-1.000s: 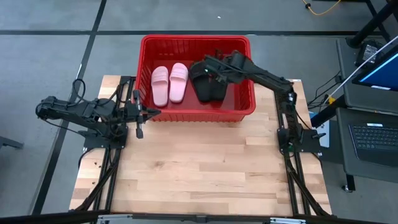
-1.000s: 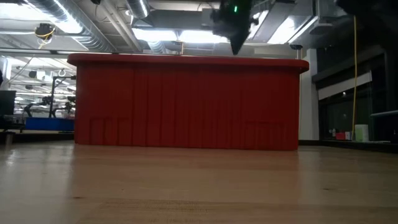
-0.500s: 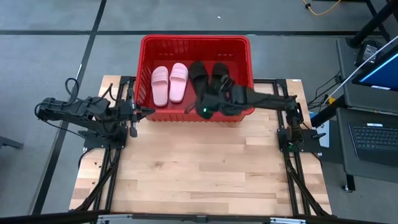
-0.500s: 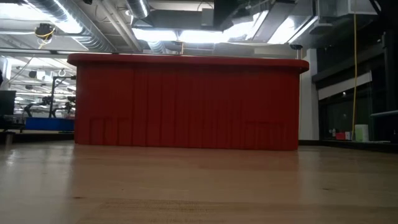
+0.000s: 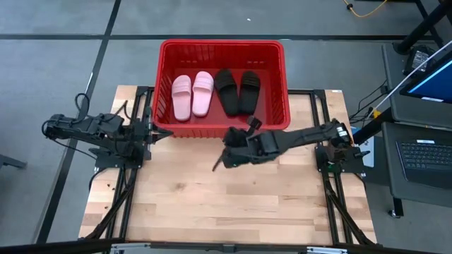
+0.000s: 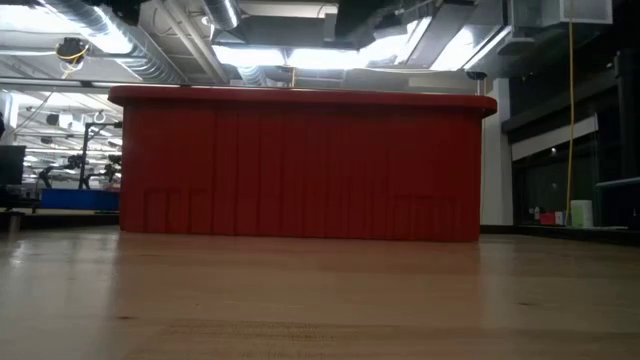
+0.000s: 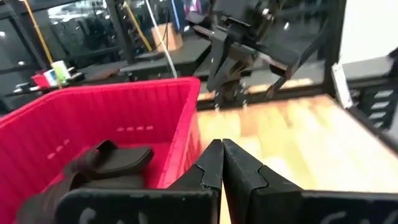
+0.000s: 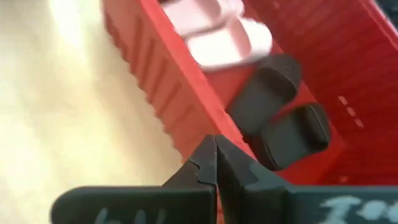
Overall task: Pick and place slides into bin
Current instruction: Return to Home Position
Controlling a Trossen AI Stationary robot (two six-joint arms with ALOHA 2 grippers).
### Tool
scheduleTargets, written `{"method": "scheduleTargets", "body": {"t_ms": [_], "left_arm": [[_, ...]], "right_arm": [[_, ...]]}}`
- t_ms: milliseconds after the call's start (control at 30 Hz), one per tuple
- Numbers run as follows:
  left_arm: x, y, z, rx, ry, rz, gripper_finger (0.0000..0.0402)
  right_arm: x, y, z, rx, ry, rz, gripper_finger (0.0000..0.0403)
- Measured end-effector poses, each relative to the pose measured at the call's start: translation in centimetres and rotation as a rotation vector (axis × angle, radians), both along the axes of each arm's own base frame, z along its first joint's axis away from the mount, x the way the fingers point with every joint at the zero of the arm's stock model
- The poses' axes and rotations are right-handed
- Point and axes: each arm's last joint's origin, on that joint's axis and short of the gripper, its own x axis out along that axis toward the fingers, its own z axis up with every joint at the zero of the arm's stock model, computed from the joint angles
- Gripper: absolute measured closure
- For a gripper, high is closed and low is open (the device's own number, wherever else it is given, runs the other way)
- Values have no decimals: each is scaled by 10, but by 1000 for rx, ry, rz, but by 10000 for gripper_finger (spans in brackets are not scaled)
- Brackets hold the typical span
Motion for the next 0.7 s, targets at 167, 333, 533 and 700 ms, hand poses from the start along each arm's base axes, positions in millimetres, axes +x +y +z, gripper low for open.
{"method": "scheduleTargets", "body": {"t_ms": [167,333,533,700], "left_arm": [[-16,2,-3,-22,-82,-25,399],[-33,5,-8,-30,-163,-33,399],[-43,6,-24,-23,-226,-62,399],[-39,5,-37,-1,-242,-60,399]], "right_arm": [[-11,22,17,21,-81,61,400],[-15,35,17,20,-91,95,400],[-16,44,-8,6,-131,93,400],[-33,40,-20,52,-207,51,400]]}}
